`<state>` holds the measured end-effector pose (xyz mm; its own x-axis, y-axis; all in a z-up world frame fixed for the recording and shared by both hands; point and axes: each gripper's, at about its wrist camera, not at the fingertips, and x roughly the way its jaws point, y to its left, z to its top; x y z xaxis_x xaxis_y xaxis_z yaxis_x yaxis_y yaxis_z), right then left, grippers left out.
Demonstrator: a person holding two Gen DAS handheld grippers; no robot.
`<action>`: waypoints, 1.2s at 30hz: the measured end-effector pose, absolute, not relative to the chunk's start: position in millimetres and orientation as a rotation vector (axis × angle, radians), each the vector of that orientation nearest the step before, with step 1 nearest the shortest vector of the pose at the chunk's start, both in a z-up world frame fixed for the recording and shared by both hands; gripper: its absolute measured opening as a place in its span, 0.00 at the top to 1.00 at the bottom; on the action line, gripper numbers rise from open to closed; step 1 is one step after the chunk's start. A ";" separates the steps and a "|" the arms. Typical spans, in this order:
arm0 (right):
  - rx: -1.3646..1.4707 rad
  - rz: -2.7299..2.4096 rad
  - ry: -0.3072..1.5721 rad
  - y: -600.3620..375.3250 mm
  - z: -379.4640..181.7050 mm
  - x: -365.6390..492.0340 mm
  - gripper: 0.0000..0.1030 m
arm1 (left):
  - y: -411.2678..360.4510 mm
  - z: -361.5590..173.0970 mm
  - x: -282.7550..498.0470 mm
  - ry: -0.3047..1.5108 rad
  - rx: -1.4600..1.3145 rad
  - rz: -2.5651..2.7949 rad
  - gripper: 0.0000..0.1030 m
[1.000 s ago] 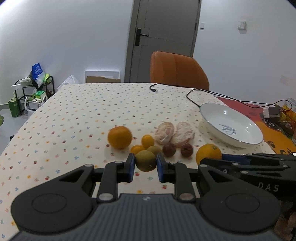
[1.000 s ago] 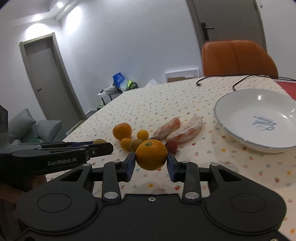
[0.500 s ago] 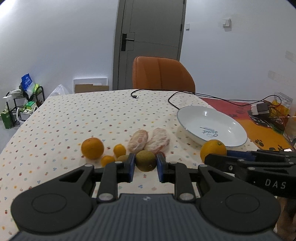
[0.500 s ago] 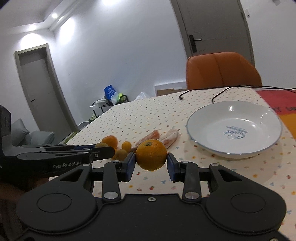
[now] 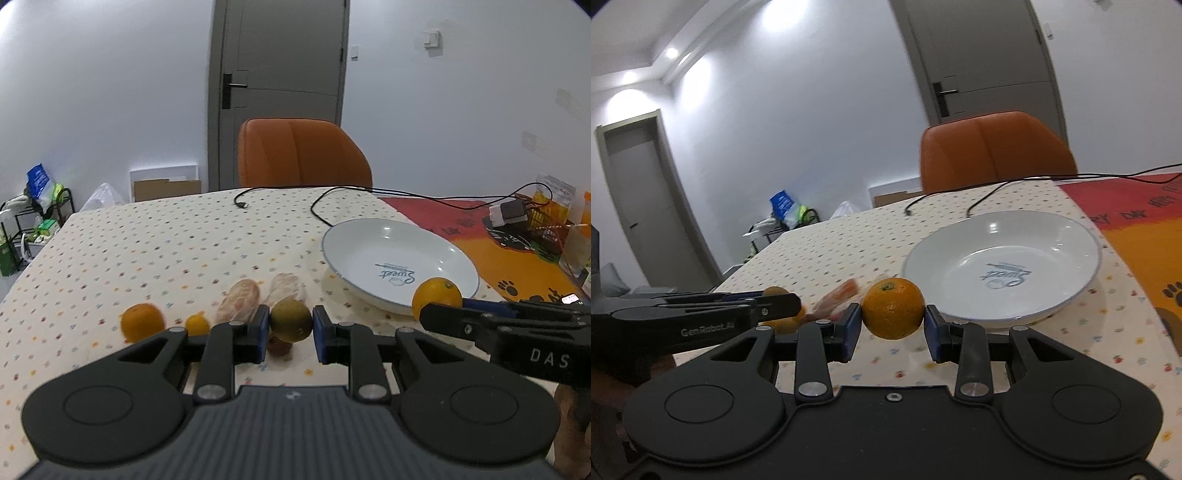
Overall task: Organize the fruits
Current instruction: 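Carry both fruits over the white plate and open both tools to drop them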
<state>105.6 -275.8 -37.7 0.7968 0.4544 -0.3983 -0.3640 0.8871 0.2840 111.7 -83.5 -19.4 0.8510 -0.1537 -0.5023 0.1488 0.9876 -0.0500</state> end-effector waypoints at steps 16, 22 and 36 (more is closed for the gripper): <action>0.234 0.336 0.465 -312.6 -48.7 136.9 0.66 | -122.7 -19.9 159.4 0.529 0.010 -0.201 0.77; 0.227 0.303 0.460 -318.2 -51.6 141.8 0.64 | -142.5 -21.5 173.7 0.537 0.029 -0.231 0.77; 0.286 0.282 0.433 -339.6 -53.2 124.3 0.61 | -160.3 -18.1 184.2 0.550 0.025 -0.232 0.77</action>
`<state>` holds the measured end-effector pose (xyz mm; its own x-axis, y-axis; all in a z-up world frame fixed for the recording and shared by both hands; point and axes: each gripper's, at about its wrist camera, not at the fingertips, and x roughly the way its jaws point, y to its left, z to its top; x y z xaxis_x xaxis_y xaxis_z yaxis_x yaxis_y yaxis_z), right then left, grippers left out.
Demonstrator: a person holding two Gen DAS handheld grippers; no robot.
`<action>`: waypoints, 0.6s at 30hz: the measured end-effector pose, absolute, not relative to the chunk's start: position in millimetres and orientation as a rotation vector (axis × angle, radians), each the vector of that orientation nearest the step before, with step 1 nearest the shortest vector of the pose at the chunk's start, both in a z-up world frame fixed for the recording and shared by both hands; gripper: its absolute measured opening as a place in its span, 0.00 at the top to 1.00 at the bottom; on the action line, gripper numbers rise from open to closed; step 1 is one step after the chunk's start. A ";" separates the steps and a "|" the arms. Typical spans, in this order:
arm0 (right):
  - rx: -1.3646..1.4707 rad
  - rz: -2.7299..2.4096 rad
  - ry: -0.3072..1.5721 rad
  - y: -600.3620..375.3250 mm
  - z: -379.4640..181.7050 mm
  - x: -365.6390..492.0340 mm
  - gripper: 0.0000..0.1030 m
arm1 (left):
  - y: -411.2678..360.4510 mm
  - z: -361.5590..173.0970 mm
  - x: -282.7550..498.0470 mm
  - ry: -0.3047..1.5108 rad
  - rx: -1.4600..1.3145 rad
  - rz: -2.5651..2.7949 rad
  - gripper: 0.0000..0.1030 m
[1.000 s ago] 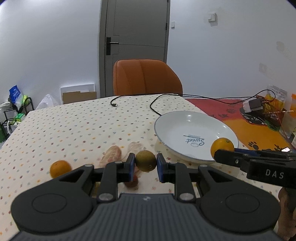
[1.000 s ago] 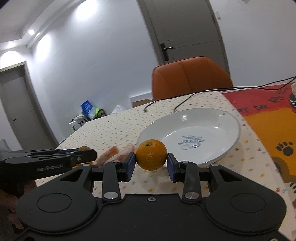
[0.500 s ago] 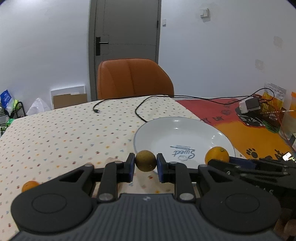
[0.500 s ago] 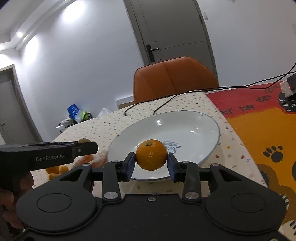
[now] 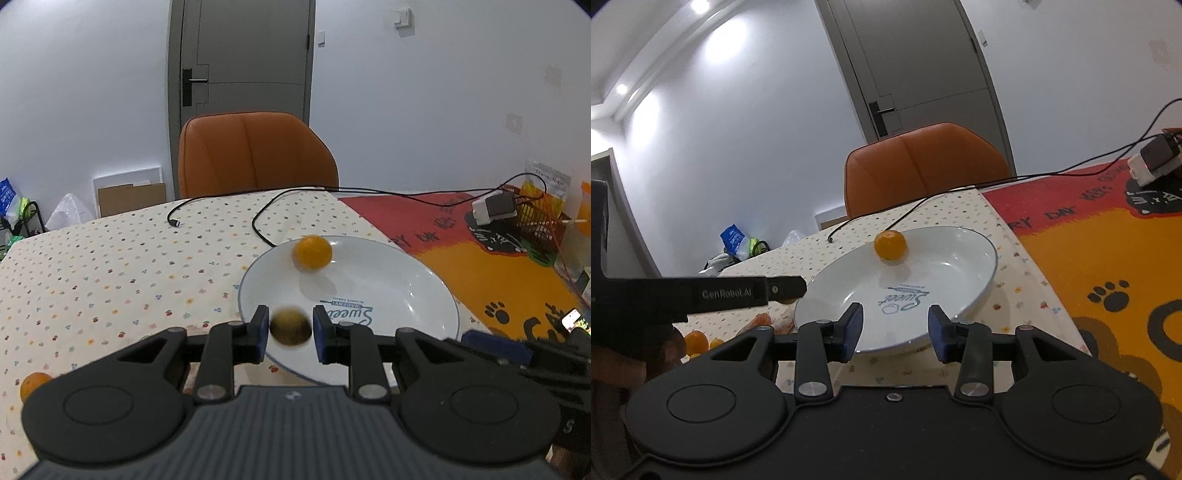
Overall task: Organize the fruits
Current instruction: 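Carry both fruits over the white plate and open both tools to drop them, then move both open tools back toward the fruit pile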
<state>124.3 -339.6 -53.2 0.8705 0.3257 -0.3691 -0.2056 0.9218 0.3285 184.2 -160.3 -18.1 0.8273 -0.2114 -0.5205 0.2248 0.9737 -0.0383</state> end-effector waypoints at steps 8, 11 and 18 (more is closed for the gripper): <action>0.293 0.292 0.440 -334.1 -53.1 118.2 0.52 | -142.5 -10.0 173.7 0.572 -0.003 -0.194 0.68; 0.287 0.300 0.437 -329.5 -52.2 116.7 0.48 | -128.6 -7.9 167.8 0.576 -0.023 -0.161 0.55; 0.275 0.305 0.425 -317.2 -47.0 111.8 0.23 | -95.9 0.7 149.7 0.549 -0.055 -0.084 0.28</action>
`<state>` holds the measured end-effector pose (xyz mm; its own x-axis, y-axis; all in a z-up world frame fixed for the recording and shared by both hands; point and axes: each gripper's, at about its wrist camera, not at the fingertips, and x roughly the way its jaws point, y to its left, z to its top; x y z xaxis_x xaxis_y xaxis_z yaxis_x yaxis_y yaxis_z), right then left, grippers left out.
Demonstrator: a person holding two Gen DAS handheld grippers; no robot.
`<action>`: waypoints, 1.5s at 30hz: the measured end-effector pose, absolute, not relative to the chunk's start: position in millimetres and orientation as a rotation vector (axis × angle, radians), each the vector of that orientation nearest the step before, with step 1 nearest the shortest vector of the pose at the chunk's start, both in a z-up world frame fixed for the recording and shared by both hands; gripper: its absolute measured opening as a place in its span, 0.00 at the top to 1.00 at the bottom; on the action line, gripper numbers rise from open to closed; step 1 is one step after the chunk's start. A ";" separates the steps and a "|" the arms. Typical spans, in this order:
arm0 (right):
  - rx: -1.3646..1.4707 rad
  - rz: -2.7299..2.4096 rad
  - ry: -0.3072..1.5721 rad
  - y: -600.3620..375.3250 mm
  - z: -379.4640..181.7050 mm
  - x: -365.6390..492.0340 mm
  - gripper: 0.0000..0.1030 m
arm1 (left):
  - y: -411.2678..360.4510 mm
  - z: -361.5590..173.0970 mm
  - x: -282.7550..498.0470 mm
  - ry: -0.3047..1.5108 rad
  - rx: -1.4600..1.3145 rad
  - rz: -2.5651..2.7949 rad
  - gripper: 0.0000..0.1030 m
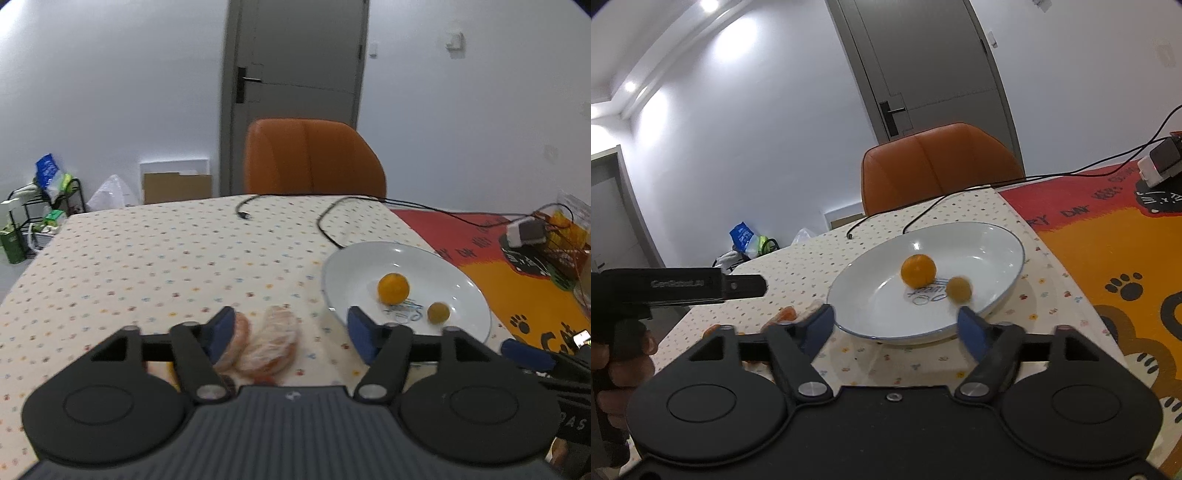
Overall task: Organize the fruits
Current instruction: 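Move both open tools back toward the fruit pile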
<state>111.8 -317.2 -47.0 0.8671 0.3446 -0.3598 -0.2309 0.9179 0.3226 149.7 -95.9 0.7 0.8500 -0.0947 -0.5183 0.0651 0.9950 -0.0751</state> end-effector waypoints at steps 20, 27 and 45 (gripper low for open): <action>0.215 0.403 0.424 -267.0 -35.4 103.9 0.00 | -17.1 11.7 108.1 0.471 -0.112 0.072 0.13; 0.188 0.433 0.440 -247.3 -35.3 104.4 0.00 | 9.9 6.5 102.2 0.488 -0.129 0.097 0.13; 0.120 0.491 0.471 -208.2 -40.4 113.6 0.14 | 40.8 -17.4 98.8 0.523 -0.204 0.096 0.19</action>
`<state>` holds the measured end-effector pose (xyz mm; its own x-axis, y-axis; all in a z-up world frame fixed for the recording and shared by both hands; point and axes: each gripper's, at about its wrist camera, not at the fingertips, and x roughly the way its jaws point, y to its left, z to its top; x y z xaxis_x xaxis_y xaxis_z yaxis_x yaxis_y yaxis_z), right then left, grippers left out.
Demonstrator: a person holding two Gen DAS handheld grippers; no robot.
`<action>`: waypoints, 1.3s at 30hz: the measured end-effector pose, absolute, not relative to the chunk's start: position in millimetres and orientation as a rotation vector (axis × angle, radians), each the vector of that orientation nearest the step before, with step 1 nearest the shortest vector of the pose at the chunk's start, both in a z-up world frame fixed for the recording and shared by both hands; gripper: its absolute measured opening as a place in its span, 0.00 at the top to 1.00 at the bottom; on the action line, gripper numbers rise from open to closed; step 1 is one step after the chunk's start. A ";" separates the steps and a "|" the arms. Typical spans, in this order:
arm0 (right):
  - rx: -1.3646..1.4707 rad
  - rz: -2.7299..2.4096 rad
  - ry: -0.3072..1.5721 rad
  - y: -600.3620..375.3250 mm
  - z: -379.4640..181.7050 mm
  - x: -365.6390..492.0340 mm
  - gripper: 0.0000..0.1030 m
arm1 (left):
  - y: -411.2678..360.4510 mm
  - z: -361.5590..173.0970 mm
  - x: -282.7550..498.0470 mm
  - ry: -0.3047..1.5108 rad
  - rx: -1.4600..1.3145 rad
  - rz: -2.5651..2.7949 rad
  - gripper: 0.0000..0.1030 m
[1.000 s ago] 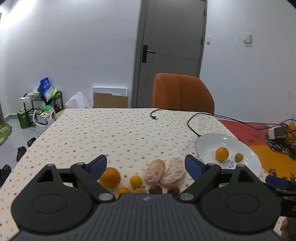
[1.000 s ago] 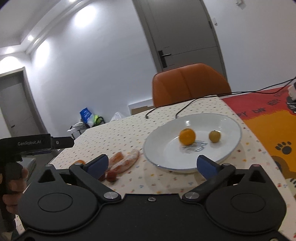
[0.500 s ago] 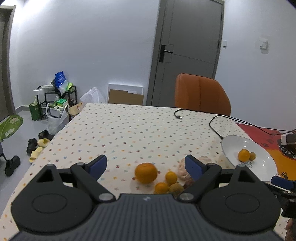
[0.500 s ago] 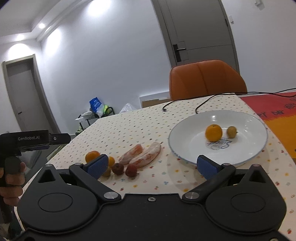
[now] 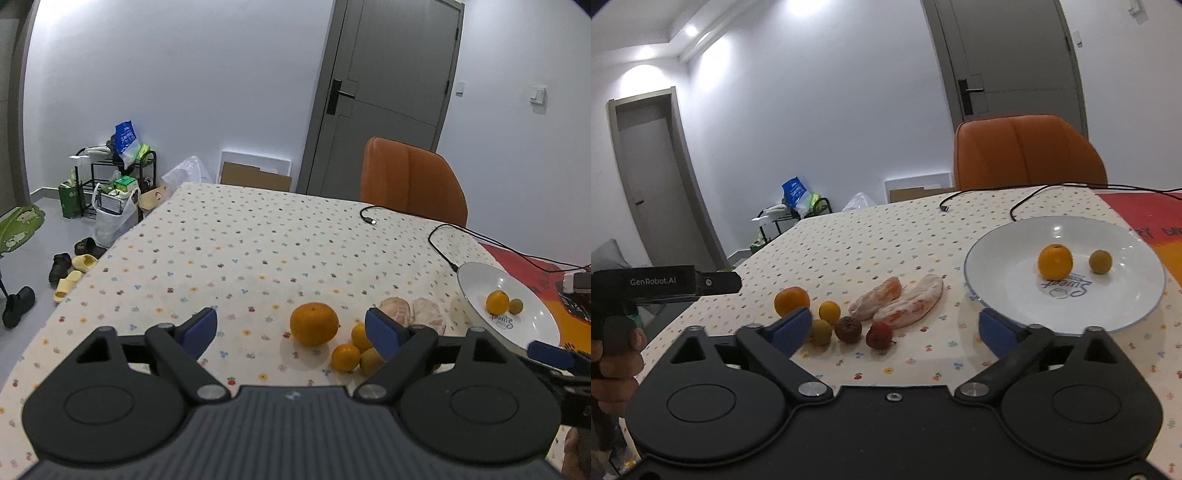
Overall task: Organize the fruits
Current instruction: 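Move both open tools back toward the fruit pile, then grasp a small orange with the left tool while the right tool grasps a red plum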
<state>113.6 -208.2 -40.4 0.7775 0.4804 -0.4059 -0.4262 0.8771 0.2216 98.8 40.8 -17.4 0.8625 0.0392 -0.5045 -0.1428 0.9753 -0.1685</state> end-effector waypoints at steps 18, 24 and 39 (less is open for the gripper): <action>0.101 0.537 0.577 -189.6 -62.4 138.9 0.51 | 29.4 -51.4 126.5 0.625 -0.263 -0.005 0.61; 0.099 0.551 0.599 -183.8 -66.8 145.2 0.56 | 24.0 -61.0 134.3 0.651 -0.266 -0.033 0.66; 0.084 0.553 0.624 -170.3 -75.0 160.4 0.80 | 22.2 -66.8 141.5 0.644 -0.257 -0.031 0.79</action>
<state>160.4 -170.3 -75.0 0.6720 0.5154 -0.5317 -0.4659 0.8524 0.2374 141.5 22.2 -66.8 0.8003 -0.1079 -0.5899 -0.0513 0.9677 -0.2466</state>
